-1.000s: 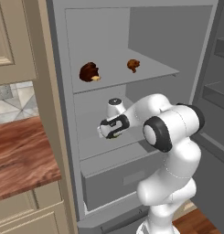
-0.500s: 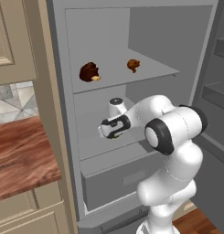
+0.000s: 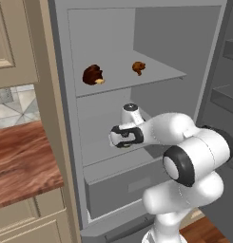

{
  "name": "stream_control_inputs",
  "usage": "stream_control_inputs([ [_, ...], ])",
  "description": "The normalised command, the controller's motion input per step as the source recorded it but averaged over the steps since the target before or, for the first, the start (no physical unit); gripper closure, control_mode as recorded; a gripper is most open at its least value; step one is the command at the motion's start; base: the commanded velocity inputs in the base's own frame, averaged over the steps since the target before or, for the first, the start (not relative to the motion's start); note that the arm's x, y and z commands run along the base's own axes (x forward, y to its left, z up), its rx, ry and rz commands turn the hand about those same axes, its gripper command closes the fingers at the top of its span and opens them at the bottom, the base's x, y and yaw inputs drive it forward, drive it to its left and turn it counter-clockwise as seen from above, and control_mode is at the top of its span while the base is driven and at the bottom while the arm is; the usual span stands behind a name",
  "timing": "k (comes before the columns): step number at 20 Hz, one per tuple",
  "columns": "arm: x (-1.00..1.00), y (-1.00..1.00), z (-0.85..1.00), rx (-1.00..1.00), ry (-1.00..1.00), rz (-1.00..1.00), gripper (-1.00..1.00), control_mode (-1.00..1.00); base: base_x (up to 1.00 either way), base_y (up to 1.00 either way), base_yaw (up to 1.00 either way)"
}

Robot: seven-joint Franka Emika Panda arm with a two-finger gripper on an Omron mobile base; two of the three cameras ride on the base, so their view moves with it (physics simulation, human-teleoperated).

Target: Gather the squash and lemon wedge from the fridge and place them on a tray on the dining counter. Then gather the steak and chicken drumstick from the fridge and place them on the other tray.

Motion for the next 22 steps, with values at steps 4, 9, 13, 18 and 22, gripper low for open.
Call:
stream_control_inputs([
  [4,-0.68,-0.29,0.48,0.01,-0.01,0.00,1.00,-1.00,0.00,0.00,0.00],
  [9,-0.61,-0.14,0.72,0.00,-0.03,0.00,1.00,-1.00,0.00,0.00,0.00],
  [13,-0.60,-0.06,0.68,0.00,0.00,0.00,1.00,-1.00,0.00,0.00,0.00],
  [18,-0.69,-0.04,0.51,0.00,0.00,0.00,1.00,-1.00,0.00,0.00,0.00],
  [22,-0.70,-0.03,0.55,0.00,0.00,0.00,1.00,-1.00,0.00,0.00,0.00],
])
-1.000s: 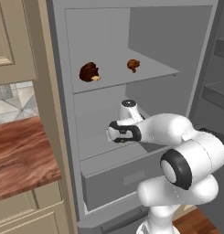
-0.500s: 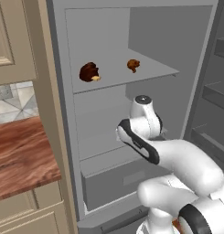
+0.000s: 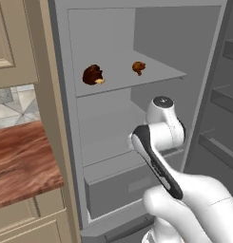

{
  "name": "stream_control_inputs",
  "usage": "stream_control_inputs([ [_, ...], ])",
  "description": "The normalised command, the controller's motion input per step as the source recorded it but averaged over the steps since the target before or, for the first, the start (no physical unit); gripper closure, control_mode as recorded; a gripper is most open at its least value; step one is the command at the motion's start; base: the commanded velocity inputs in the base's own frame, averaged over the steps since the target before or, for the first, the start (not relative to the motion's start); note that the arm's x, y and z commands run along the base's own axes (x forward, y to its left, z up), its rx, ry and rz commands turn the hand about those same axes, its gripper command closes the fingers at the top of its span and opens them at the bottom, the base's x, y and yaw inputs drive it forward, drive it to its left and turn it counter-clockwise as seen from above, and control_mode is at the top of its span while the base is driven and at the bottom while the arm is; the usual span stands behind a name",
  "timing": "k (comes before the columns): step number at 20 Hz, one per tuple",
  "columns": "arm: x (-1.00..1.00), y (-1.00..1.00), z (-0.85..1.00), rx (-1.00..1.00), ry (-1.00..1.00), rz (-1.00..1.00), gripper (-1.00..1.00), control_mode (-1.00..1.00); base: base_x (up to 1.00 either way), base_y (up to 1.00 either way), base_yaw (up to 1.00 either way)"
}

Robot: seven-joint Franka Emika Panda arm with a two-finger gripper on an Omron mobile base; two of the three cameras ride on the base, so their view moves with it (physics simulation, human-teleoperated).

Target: Gather the squash and lemon wedge from the fridge and place them on a tray on the dining counter. Then gather the steak and chicken drumstick from the fridge and place them on the other tray.

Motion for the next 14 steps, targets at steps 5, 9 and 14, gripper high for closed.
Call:
stream_control_inputs([
  [5,-0.79,-0.08,0.57,0.00,-0.01,0.00,1.00,-1.00,0.00,0.00,0.00],
  [9,-0.83,-0.09,0.66,0.00,-0.01,0.00,1.00,-1.00,0.00,0.00,0.00],
  [14,-0.85,-0.07,0.75,0.00,-0.01,0.00,1.00,-1.00,0.00,0.00,0.00],
])
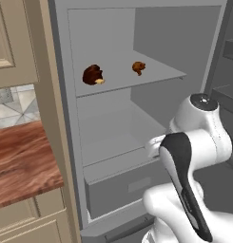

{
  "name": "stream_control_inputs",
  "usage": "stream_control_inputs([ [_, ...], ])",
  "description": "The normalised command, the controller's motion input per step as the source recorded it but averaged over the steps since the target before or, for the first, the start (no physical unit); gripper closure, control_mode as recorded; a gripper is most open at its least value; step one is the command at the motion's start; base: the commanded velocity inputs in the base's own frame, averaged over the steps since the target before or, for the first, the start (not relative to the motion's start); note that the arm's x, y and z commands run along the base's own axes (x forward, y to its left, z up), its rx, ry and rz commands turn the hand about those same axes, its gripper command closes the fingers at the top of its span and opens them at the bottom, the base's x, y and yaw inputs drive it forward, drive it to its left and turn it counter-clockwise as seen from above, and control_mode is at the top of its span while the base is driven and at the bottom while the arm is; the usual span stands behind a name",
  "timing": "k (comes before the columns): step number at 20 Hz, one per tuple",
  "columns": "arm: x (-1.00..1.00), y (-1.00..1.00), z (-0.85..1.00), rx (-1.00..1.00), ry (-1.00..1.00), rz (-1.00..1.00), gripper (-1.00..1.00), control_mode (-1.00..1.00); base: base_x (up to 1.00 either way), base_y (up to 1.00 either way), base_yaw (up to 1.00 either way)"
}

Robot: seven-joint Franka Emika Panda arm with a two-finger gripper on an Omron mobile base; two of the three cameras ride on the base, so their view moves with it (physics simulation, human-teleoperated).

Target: Gather the squash and lemon wedge from the fridge and place them on a tray on the dining counter. Then gather the steak and chicken drumstick from the fridge and place them on the other tray.

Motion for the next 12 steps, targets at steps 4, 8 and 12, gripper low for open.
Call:
stream_control_inputs([
  [4,-0.84,-0.05,0.78,0.00,-0.03,0.00,1.00,-1.00,0.00,0.00,0.00],
  [8,-0.83,-0.02,0.70,0.00,-0.03,0.00,1.00,-1.00,0.00,0.00,0.00],
  [12,-0.47,0.04,0.24,0.00,-0.02,-0.01,1.00,-1.00,0.00,0.00,0.00],
])
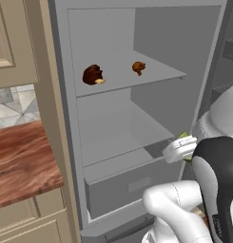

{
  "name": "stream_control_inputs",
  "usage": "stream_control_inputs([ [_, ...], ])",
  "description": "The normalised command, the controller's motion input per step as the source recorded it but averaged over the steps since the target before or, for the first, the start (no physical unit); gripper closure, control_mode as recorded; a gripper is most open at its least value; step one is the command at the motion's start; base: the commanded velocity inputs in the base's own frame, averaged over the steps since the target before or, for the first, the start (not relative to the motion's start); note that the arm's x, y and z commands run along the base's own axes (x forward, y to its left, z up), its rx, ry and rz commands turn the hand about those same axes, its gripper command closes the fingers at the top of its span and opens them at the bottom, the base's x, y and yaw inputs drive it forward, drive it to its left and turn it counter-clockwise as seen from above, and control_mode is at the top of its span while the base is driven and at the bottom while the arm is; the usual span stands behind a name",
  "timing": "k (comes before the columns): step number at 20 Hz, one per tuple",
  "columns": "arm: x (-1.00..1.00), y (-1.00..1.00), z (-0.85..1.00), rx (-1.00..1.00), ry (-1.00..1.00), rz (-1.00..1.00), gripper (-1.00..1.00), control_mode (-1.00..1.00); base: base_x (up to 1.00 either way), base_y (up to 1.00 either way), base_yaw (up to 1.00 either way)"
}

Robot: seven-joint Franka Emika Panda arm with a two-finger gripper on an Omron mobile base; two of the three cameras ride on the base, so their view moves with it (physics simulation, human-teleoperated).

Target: Gather the squash and lemon wedge from the fridge and place them on a tray on the dining counter. Then gather the steak and chicken drumstick from the fridge and place them on the other tray.

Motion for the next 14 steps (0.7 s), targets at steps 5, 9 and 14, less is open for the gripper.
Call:
stream_control_inputs([
  [5,-0.02,0.06,0.00,-0.01,0.00,0.01,1.00,-1.00,0.00,0.00,0.00],
  [9,-0.24,0.00,-0.01,0.00,-0.05,0.00,1.00,-1.00,0.00,0.00,0.00],
  [14,-0.21,0.00,-0.03,0.00,-0.02,0.00,1.00,1.00,-0.42,0.00,-0.01],
])
